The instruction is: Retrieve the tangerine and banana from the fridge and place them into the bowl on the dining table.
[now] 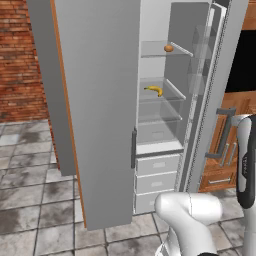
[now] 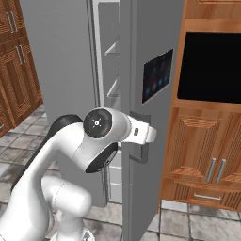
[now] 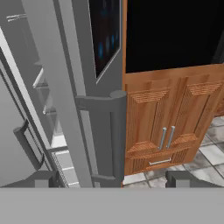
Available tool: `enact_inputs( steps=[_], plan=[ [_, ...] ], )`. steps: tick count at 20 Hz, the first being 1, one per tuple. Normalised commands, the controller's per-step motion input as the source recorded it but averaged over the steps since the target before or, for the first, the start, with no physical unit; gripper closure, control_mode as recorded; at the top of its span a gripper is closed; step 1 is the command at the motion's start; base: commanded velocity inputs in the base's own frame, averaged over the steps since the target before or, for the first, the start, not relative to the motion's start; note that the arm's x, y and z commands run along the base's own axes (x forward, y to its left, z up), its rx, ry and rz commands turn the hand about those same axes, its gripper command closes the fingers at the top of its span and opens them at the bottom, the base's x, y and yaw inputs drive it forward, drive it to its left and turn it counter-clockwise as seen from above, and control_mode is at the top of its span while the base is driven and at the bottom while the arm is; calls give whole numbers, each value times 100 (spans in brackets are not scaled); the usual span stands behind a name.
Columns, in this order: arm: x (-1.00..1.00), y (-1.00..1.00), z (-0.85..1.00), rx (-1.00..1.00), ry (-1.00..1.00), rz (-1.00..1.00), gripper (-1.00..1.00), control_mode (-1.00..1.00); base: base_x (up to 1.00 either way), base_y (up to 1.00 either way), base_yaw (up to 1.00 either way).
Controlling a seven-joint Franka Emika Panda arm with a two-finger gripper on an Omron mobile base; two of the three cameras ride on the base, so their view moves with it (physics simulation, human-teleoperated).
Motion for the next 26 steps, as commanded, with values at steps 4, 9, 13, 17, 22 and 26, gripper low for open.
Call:
enact_inputs(
  steps=[4,9,13,17,22,26],
  plan=[
    [-24,75,46,-18,14,-8,-100,-100,0,0,0],
    [0,100,29,-36,9,0,-100,-100,0,0,0],
    [0,98,4,-41,9,0,-100,-100,0,0,0],
    [23,65,2,-41,8,0,-100,-100,0,0,0],
    [15,17,7,-34,32,0,-100,-100,0,0,0],
    [43,0,17,-26,38,-3,-100,-100,0,0,0]
  ],
)
